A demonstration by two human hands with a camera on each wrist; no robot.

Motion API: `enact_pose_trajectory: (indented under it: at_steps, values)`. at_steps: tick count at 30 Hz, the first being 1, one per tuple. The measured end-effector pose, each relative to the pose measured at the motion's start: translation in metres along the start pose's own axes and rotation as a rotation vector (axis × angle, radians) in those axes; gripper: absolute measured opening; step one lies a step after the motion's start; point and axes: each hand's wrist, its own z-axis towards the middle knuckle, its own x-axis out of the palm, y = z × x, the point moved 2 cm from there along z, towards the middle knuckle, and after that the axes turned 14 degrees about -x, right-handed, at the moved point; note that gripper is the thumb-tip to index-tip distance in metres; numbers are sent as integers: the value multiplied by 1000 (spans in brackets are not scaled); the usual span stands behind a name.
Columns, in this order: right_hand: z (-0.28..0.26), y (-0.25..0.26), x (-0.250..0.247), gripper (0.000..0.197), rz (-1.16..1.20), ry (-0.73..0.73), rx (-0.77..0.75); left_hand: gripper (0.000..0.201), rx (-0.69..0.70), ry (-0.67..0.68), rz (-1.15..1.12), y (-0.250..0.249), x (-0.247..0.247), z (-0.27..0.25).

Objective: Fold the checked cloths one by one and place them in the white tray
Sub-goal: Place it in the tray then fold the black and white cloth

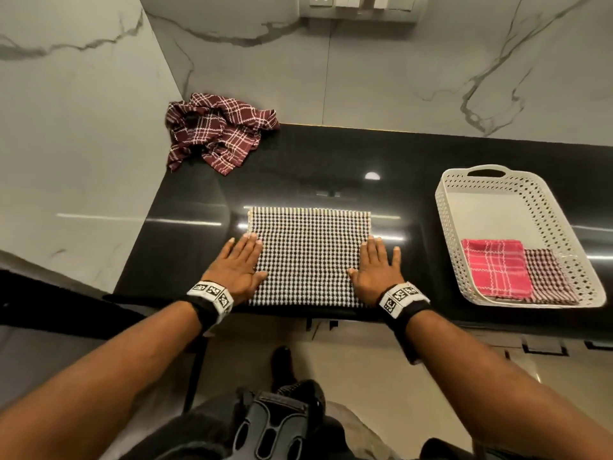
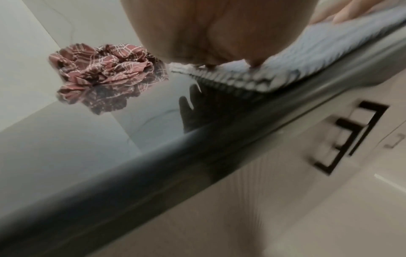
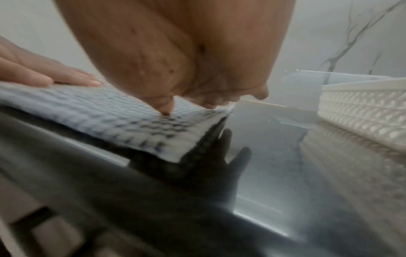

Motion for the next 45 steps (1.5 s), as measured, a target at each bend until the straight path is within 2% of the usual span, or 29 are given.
enact_pose_trajectory:
  at_steps: [3,6,10,14,18,21,23,25,28,30,35,37,41,45]
  values:
    - [-2,53,5,72,13,-99,-135,76,96,-116,-88,-44,-6,-7]
    - [-10,78,31,79,27,-40,-267,92,151,-88,-67,-67,12,-18]
    - [-34,31,47,101,-16,-58,-250,92,61,-112,-145,-34,41,-39]
    - [-52,-3,49,111,-137,-114,-358,106,49,-210,-126,-14,57,-55]
    - [-68,-12,64,92,12,-296,-407,96,41,-285,-205,-10,63,-66]
    - [-82,-21,75,66,241,-464,-426,87,76,-315,-464,-2,69,-78]
    - [-89,-22,66,47,502,-565,-352,72,-9,-271,-703,5,60,-87]
    - [-93,-16,43,31,707,-599,-251,53,-141,-243,-849,8,40,-91]
    - [-80,-11,7,15,743,-628,-153,8,-285,-328,-979,4,7,-81]
    - [-59,-14,-5,17,708,-617,-78,18,-344,-328,-982,2,-7,-62]
    - [-16,-18,-5,26,583,-527,105,33,-475,-120,-740,-3,-12,-7]
    - [-9,-17,-2,29,485,-453,157,34,-494,-84,-640,-7,-12,4]
    - [-4,-15,-3,32,313,-387,178,31,-527,-105,-587,-12,-12,11]
    - [0,-14,-6,34,242,-368,163,26,-536,-152,-567,-16,-11,10]
